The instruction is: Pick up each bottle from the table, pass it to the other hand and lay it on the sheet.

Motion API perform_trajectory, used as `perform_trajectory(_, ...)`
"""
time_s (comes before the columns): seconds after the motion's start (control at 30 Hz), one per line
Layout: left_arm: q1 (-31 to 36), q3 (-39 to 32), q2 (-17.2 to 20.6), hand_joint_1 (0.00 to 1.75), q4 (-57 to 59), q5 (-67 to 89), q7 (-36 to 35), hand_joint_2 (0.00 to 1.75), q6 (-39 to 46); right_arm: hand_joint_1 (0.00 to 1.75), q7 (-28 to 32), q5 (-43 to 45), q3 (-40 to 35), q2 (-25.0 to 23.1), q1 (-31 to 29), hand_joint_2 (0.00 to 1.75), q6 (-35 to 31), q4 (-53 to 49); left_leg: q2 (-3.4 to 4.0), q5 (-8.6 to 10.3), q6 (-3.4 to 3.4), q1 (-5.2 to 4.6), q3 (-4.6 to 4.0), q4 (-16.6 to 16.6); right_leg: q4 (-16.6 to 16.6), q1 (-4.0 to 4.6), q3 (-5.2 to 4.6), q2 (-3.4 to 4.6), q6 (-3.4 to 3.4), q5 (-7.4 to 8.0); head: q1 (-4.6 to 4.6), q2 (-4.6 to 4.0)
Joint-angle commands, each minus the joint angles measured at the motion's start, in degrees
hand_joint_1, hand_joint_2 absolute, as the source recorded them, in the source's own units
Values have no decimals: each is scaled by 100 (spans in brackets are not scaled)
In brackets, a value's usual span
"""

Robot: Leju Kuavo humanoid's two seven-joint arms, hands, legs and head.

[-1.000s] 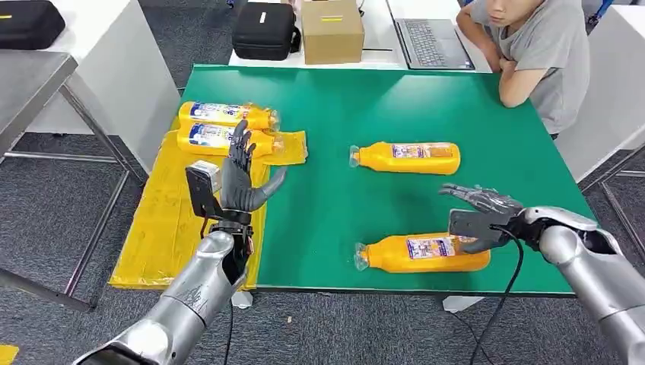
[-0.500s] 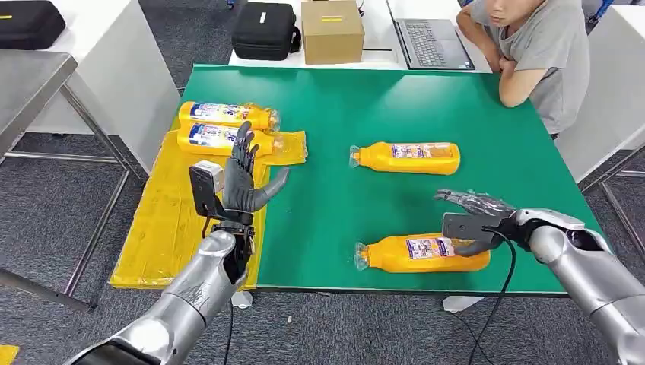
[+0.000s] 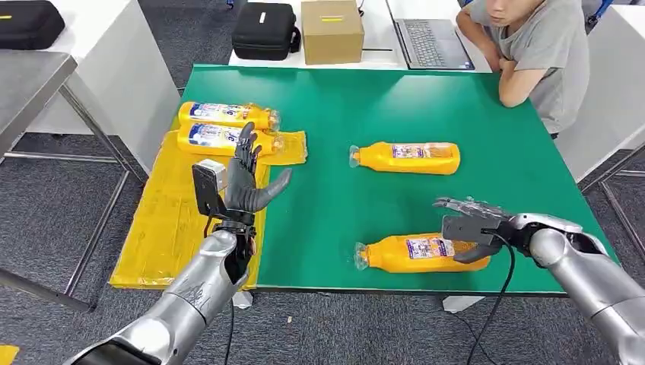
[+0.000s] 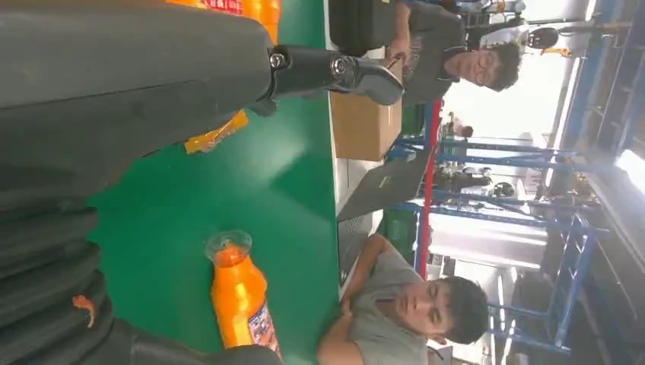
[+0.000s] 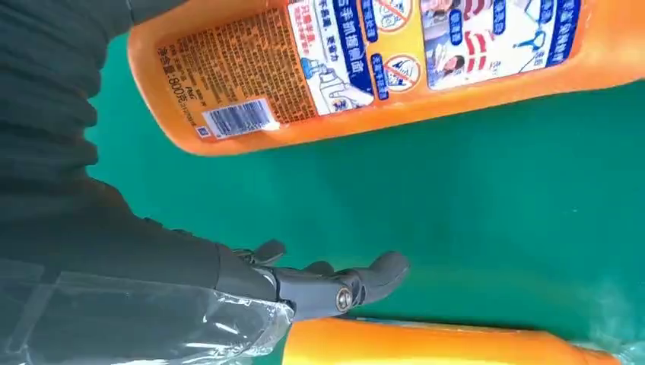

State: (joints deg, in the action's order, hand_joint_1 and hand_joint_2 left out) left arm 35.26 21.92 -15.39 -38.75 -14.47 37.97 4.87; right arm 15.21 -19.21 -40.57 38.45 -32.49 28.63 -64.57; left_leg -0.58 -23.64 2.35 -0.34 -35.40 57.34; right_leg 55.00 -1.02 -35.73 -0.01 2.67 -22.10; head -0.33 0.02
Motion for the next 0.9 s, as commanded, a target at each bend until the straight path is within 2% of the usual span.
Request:
perform_trajectory(0.03, 292, 230, 53, 0, 284, -19, -99, 175, -63, 0, -9, -10, -214, -41, 52, 175, 28, -146, 6, -8, -10, 4, 19, -2, -2, 5, 18, 4, -9, -6, 0, 0)
perform_trajectory(0.43, 277, 294, 33, 0, 283, -66, -165, 175, -80, 0, 149, 51, -345, 136, -153, 175, 415, -173, 10, -8, -9, 1, 15, 1, 2, 1, 12, 7, -8, -6, 0, 0)
perform_trajectory(0.73, 269, 320, 13, 0, 273, -60, -178, 175, -123, 0, 138, 46, -430, 267, 67, 175, 299, -391, 10, -16, -12, 4, 29, 2, 3, 5, 26, 6, -11, -14, 0, 0)
perform_trajectory(0.9, 266, 329, -9, 0, 284, -61, -179, 175, -132, 0, 116, 13, -488, 145, 294, 175, 156, -312, 8, -16, -13, 8, 36, -2, -5, 9, 35, 5, -12, -13, 0, 0)
